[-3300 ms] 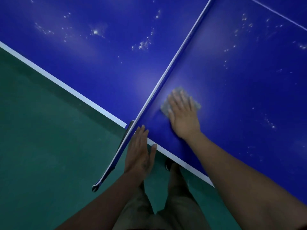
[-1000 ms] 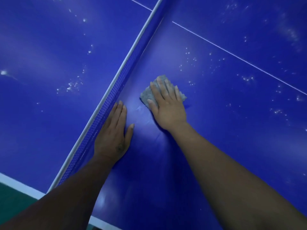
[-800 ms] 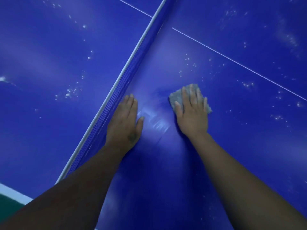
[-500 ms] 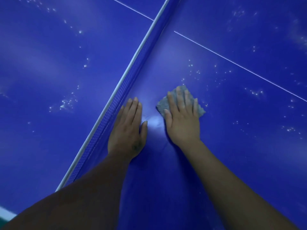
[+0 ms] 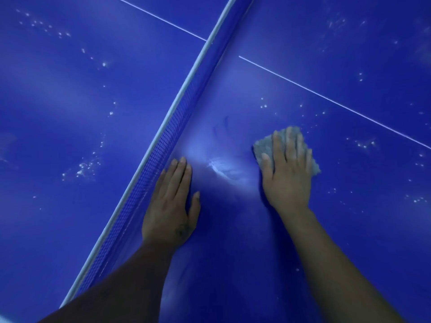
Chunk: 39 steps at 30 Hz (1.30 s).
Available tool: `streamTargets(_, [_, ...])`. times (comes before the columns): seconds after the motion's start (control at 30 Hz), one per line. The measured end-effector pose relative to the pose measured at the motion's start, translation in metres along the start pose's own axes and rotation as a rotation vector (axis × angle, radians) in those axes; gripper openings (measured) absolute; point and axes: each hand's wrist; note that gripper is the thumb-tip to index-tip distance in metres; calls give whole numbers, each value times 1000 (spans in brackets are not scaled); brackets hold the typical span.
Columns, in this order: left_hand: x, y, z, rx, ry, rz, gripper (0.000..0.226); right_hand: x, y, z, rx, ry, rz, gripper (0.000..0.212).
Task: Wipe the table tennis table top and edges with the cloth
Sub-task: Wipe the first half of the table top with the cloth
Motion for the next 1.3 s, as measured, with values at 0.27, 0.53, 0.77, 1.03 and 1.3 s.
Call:
streamTargets(0.27, [-2,-2,-1,-1,-12,-23,65,96,46,13,1,18,-183,64])
streamTargets(0.53, [-1,-2,1,23,-11,-29,67,45,123,-3,-54,67,-38,59])
streamTargets(0.77, [-2,-2,-2,21,-29,-47,67,-31,77,-15,-54,91,320,62])
streamTargets(1.03, [0,-1,0,6,-5,-23,67,84,131,-4,11,34,-113,64])
streamTargets(1.3, [1,0,-2,34,5,-33,68,-38,129,-21,-69,64,159,59])
Point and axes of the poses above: each hand's wrist, its own y-axis towards the middle knuckle, its own z-axis out of the palm, x = y × z, and after that the axes turned 4 degrees about x, right-handed
